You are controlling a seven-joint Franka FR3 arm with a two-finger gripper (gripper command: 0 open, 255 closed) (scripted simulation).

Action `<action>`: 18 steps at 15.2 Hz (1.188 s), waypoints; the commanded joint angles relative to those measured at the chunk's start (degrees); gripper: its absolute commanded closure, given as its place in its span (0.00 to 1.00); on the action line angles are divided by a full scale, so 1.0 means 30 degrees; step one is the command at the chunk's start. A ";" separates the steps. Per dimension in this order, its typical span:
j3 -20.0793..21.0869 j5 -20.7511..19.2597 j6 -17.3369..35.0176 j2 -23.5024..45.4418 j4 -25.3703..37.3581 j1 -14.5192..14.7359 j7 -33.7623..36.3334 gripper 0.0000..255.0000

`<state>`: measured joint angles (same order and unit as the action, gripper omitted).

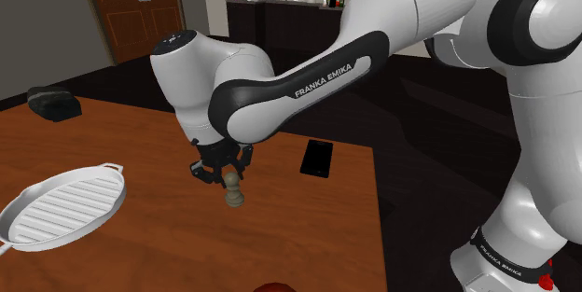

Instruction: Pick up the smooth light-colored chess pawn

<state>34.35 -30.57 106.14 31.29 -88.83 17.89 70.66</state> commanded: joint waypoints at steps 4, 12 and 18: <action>-0.0002 -0.0002 0.0006 0.0014 -0.0005 0.0006 0.0005 1.00; 0.0179 0.0344 -0.0945 -0.0463 0.0601 -0.0035 -0.0379 1.00; 0.0336 0.0664 -0.2180 -0.0859 0.1579 0.0025 -0.0812 1.00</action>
<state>35.28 -28.73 100.20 28.91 -84.54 17.93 68.41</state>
